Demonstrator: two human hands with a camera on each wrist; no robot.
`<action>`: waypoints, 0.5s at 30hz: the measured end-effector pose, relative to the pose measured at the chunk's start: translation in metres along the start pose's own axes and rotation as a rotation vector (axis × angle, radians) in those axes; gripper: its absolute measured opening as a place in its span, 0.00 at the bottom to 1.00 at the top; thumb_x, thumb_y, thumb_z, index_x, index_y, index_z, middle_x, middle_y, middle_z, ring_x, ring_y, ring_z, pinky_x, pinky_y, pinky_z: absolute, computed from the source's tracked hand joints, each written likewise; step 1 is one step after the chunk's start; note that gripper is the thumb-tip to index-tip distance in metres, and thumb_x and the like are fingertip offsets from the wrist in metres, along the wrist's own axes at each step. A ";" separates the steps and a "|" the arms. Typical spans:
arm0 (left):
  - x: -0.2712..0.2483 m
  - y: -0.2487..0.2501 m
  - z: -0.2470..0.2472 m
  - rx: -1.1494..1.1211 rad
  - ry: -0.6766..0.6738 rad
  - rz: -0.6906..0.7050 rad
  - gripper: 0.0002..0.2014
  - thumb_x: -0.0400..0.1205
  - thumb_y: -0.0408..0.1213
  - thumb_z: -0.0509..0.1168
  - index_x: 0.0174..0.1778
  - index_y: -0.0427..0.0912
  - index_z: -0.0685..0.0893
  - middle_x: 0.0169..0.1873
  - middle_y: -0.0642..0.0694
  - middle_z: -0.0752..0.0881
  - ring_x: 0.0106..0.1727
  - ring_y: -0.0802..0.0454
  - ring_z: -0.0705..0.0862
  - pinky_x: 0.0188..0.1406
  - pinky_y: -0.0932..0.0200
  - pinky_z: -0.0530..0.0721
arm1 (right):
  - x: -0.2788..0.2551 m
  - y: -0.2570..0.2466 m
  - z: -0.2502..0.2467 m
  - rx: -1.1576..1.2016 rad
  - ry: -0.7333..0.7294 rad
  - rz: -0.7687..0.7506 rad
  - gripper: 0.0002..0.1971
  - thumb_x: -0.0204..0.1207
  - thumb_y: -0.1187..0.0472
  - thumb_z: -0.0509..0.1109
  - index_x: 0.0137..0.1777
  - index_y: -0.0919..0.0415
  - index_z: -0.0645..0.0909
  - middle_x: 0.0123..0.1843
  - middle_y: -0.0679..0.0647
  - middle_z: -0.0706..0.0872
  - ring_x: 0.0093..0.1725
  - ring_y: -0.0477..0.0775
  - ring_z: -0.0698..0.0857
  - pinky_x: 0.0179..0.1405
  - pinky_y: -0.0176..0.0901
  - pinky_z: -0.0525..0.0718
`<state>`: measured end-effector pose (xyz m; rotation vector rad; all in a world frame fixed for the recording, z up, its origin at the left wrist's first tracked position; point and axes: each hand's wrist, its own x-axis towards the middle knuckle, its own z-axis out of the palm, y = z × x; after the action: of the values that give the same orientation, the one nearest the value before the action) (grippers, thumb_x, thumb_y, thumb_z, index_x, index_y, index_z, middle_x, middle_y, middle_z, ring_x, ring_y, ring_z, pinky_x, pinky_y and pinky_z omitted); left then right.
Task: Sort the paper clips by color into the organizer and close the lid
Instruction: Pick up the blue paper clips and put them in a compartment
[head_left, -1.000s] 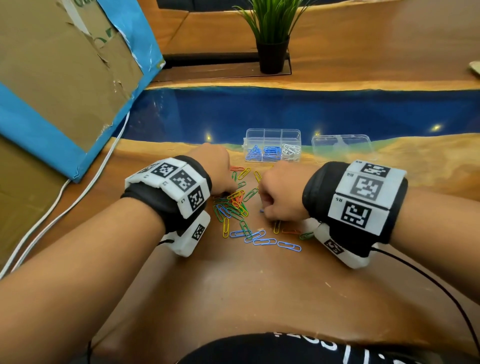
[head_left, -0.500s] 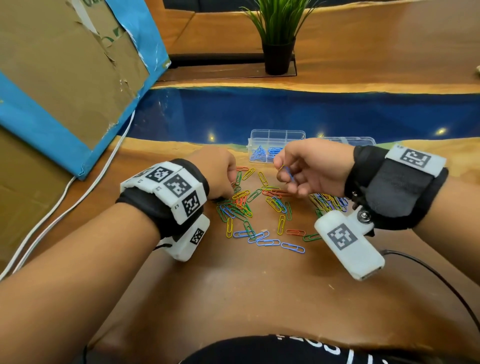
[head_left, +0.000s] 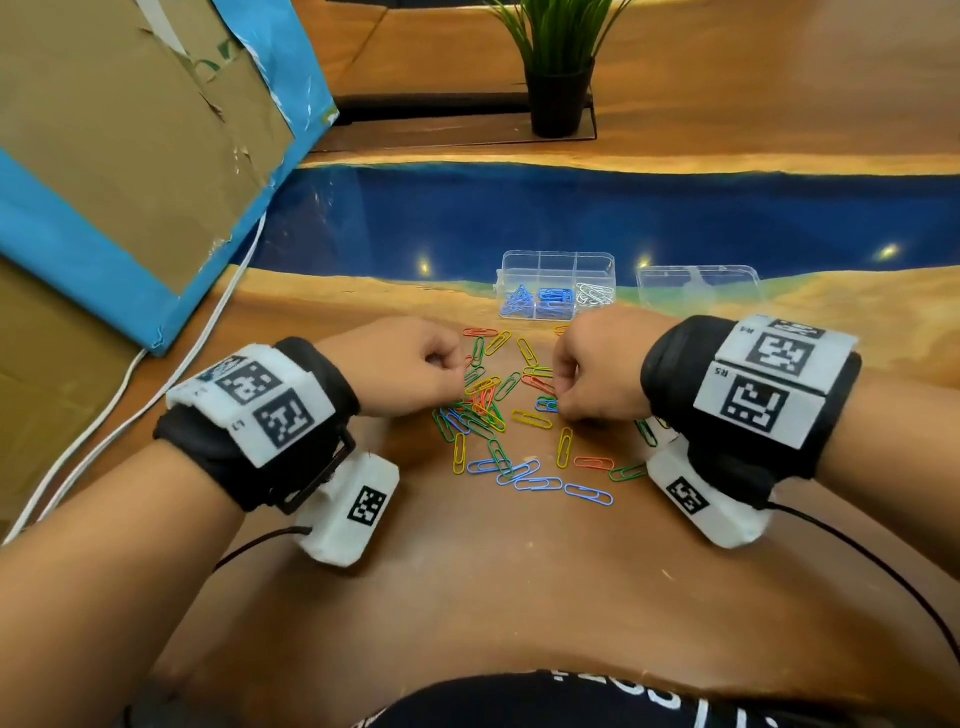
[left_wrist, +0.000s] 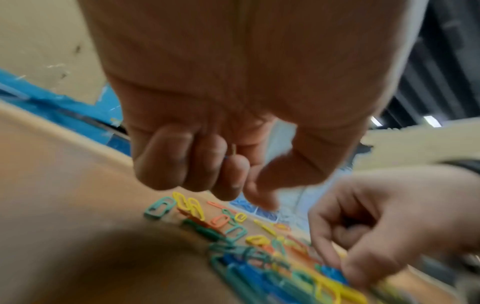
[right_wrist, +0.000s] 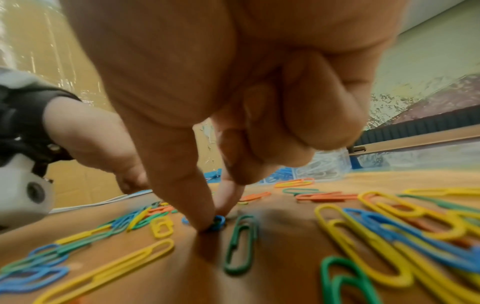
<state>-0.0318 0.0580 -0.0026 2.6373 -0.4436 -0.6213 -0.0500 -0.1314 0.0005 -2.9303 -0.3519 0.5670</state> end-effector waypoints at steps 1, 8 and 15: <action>-0.002 0.000 0.002 0.055 -0.020 0.018 0.03 0.76 0.37 0.66 0.38 0.44 0.84 0.22 0.53 0.73 0.25 0.60 0.71 0.31 0.62 0.70 | 0.000 0.000 0.000 0.002 -0.012 -0.001 0.11 0.70 0.53 0.70 0.46 0.57 0.87 0.47 0.55 0.89 0.49 0.58 0.86 0.47 0.44 0.84; -0.006 0.000 0.004 0.307 -0.019 0.113 0.04 0.72 0.43 0.72 0.41 0.53 0.88 0.43 0.51 0.89 0.49 0.53 0.85 0.53 0.56 0.83 | -0.002 0.010 -0.006 0.153 -0.044 -0.003 0.11 0.72 0.51 0.67 0.35 0.57 0.79 0.36 0.56 0.83 0.39 0.57 0.81 0.45 0.48 0.82; -0.006 0.001 0.003 0.313 0.003 0.180 0.04 0.72 0.40 0.67 0.38 0.47 0.88 0.34 0.53 0.86 0.39 0.54 0.82 0.44 0.58 0.81 | -0.006 0.011 -0.002 1.149 -0.282 -0.008 0.09 0.68 0.72 0.57 0.30 0.60 0.66 0.25 0.56 0.71 0.18 0.49 0.65 0.17 0.29 0.63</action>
<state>-0.0389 0.0589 -0.0026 2.8433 -0.8273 -0.5259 -0.0523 -0.1431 0.0020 -1.7504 -0.0184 0.8182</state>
